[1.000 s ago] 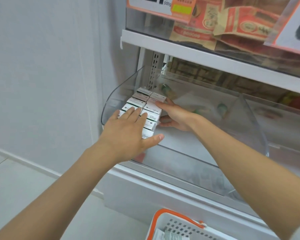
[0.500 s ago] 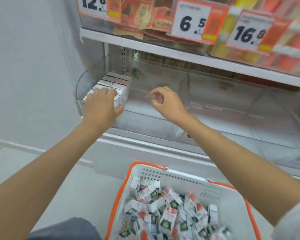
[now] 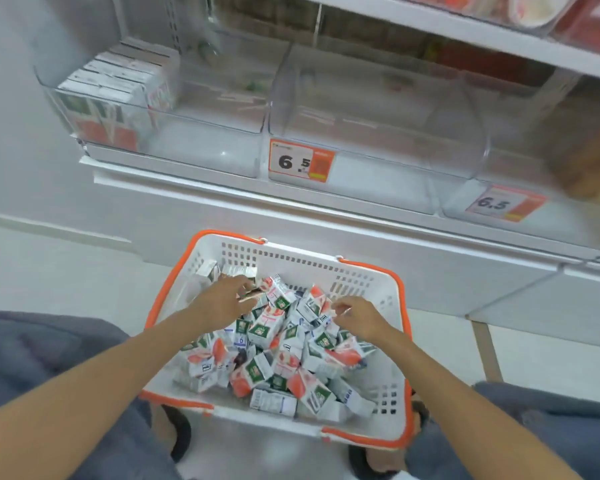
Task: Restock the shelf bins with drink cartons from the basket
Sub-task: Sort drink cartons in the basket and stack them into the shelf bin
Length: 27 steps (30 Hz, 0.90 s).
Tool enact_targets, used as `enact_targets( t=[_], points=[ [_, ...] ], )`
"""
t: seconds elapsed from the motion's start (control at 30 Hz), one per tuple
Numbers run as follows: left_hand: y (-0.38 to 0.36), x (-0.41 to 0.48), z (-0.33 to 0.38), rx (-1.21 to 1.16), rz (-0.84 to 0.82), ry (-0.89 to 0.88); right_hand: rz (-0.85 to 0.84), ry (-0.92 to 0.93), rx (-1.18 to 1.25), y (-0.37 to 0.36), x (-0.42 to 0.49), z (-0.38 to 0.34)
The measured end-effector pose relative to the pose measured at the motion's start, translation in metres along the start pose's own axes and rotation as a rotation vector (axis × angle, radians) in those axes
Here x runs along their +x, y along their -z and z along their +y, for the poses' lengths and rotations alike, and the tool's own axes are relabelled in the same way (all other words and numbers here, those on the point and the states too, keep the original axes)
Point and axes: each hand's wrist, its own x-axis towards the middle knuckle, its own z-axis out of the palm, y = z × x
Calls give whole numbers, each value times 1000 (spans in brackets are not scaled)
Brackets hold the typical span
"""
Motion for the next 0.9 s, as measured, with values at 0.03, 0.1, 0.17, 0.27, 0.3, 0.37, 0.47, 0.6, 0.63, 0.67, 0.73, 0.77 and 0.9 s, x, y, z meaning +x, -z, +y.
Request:
enact_targets(
  t=[0.03,0.1,0.17,0.27,0.3,0.37,0.47,0.6,0.63,0.67,0.73,0.77,0.9],
  points=[
    [-8,1,-5,13,-37,10,-63,-28,-10,-6,-1,13],
    [-20,3,-11,0,-80,26,-228,-48,-34,-18,-1,24],
    [-27,7,-12,-25,-100,38,-357,-34,-106,-35,1,23],
    [-36,10,-11,-11,-146,18,-346,11,-388,-63,-1,24],
    [-38,11,-10,1,-161,7,-321,20,-455,-67,-3,25],
    [-41,10,-10,1,-176,-10,-322,46,-491,-68,-4,29],
    [-43,7,-13,-19,-182,-12,-337,89,-478,-66,-7,28],
    [-43,2,-11,-89,-155,11,-176,22,-166,-57,-13,17],
    [-44,3,-8,-136,-142,16,-100,-23,-4,-49,-13,9],
    [-45,3,-3,-205,-145,23,-26,-50,146,-40,-10,-2],
    [-46,1,14,-406,-238,47,15,-26,322,-19,-1,-25],
    [-47,2,22,-530,-296,78,-73,12,418,-9,3,-35],
    [-55,8,24,-815,-261,269,-308,46,480,7,9,-41]
  ],
)
